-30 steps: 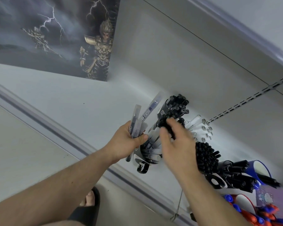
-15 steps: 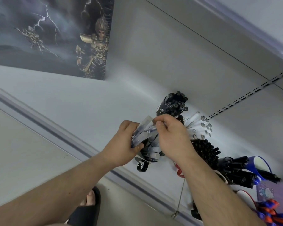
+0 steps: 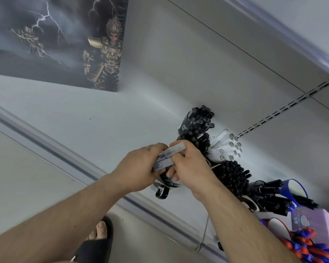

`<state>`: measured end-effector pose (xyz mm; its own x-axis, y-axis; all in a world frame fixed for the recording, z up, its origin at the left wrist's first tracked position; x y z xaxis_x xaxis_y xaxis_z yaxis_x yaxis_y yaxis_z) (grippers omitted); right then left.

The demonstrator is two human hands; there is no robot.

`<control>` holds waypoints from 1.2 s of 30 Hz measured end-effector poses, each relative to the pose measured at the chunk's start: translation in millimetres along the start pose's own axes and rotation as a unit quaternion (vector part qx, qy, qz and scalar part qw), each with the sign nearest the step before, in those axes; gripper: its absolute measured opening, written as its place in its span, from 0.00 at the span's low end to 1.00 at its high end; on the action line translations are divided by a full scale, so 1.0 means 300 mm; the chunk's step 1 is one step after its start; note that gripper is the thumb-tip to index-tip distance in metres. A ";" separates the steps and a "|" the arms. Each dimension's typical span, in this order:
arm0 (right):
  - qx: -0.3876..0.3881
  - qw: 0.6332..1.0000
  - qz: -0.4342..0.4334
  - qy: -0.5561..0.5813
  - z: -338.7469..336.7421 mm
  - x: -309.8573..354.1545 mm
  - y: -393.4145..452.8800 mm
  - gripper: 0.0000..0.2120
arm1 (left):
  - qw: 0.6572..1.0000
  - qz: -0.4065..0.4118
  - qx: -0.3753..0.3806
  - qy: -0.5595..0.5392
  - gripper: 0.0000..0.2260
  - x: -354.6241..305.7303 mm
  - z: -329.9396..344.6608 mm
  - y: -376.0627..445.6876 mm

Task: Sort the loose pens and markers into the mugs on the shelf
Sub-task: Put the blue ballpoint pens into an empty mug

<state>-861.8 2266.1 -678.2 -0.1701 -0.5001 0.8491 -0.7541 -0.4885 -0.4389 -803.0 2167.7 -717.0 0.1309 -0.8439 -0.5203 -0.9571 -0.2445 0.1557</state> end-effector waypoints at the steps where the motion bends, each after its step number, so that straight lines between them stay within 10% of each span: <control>1: 0.006 0.999 0.014 0.050 0.003 -0.001 -0.004 0.10 | 1.000 0.015 -0.017 0.013 0.18 -0.004 -0.008 -0.001; 8: 0.029 0.988 0.054 0.144 -0.021 0.014 -0.028 0.08 | 0.983 0.128 -0.087 0.099 0.18 -0.060 -0.067 0.013; 20: -0.109 0.979 -0.012 0.170 -0.143 0.040 -0.059 0.02 | 0.985 -0.020 -0.042 -0.167 0.18 0.005 -0.081 0.037; 27: -0.158 0.968 -0.084 -0.178 -0.237 0.090 -0.119 0.02 | 0.892 -0.279 -0.083 -0.346 0.07 0.186 -0.033 -0.034; 36: -0.093 0.894 -0.167 -0.406 0.006 -0.013 -0.038 0.17 | 0.897 -0.294 -0.068 -0.324 0.05 0.157 -0.028 -0.041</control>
<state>-851.3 2272.3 -677.1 0.5438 -0.7393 0.3972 -0.7817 -0.6184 -0.0810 -783.1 2126.9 -736.5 0.3821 -0.1070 -0.9179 -0.7256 -0.6498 -0.2263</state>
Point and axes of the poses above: each hand's wrist, its own y-axis towards the middle knuckle, its own z-axis out of the palm, x = y × z, the point moved 7 cm from there along y, towards the middle knuckle, and after that the axes turned 14 degrees about y, right-handed, at the moved point
